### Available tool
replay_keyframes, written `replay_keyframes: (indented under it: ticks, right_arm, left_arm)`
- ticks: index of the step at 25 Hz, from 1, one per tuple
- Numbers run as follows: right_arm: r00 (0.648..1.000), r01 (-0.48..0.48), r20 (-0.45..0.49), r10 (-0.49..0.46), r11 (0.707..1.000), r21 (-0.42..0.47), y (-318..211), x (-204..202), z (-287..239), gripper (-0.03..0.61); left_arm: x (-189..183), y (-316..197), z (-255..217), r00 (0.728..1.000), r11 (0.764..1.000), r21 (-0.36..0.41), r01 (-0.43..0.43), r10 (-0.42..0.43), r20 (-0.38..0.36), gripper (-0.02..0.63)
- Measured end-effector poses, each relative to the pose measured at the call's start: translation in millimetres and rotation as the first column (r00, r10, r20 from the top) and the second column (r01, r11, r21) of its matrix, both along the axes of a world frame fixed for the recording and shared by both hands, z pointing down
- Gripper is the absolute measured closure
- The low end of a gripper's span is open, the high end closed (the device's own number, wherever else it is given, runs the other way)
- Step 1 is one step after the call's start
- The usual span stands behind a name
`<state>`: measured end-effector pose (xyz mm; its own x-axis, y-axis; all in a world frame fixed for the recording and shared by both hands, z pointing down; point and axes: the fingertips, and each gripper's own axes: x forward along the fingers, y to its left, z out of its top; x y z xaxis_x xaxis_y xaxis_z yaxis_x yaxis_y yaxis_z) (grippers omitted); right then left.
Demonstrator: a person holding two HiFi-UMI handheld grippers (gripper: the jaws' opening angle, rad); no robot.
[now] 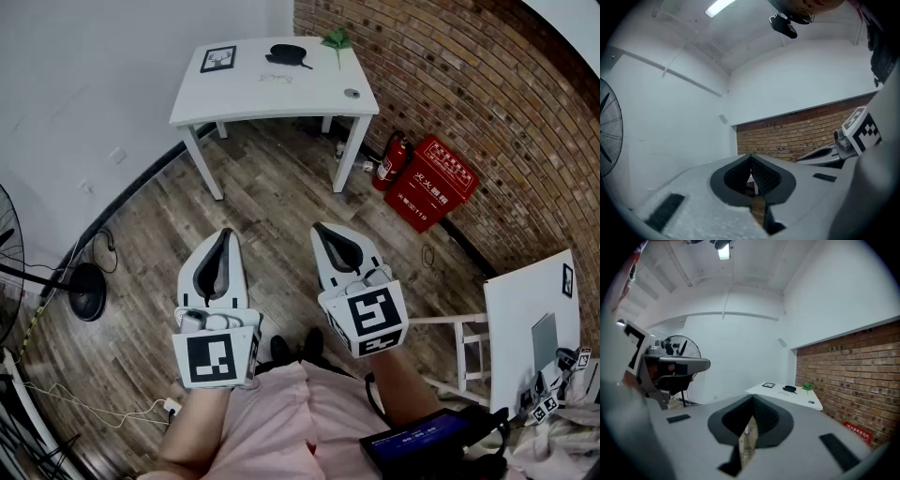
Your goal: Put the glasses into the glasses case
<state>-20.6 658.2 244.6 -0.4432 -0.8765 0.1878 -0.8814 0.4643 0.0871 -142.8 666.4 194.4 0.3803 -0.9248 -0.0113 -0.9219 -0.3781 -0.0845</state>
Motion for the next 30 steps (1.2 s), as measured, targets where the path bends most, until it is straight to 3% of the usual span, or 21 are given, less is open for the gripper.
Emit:
replay_keyframes:
  ticks: [10, 12, 14, 22, 30]
  right_arm:
    - [0.999, -0.023, 0.028, 0.023, 1.0, 0.007, -11, -10, 4, 0.572]
    - [0.999, -0.026, 0.041, 0.026, 1.0, 0.007, -15, -13, 2, 0.472]
    - [0.999, -0.034, 0.041, 0.033, 0.999, 0.021, -18, -16, 0, 0.454]
    - [0.997, -0.078, 0.009, 0.078, 0.996, 0.036, -33, -18, 6, 0.456]
    - [0.996, -0.092, 0.0, 0.092, 0.996, 0.021, -85, -9, 19, 0.446]
  left_arm:
    - [-12, -11, 6, 1.0, 1.0, -0.01, -0.009, 0.009, 0.004, 0.611]
    - [-17, -15, 7, 1.0, 1.0, -0.007, -0.013, 0.013, 0.005, 0.611]
    - [-21, -16, 6, 1.0, 1.0, 0.002, -0.02, 0.02, 0.006, 0.611]
    - [-35, -31, 14, 0.999, 1.0, 0.002, -0.026, 0.026, 0.024, 0.611]
    - [-32, -86, 36, 0.999, 0.999, -0.034, -0.021, 0.022, 0.038, 0.611]
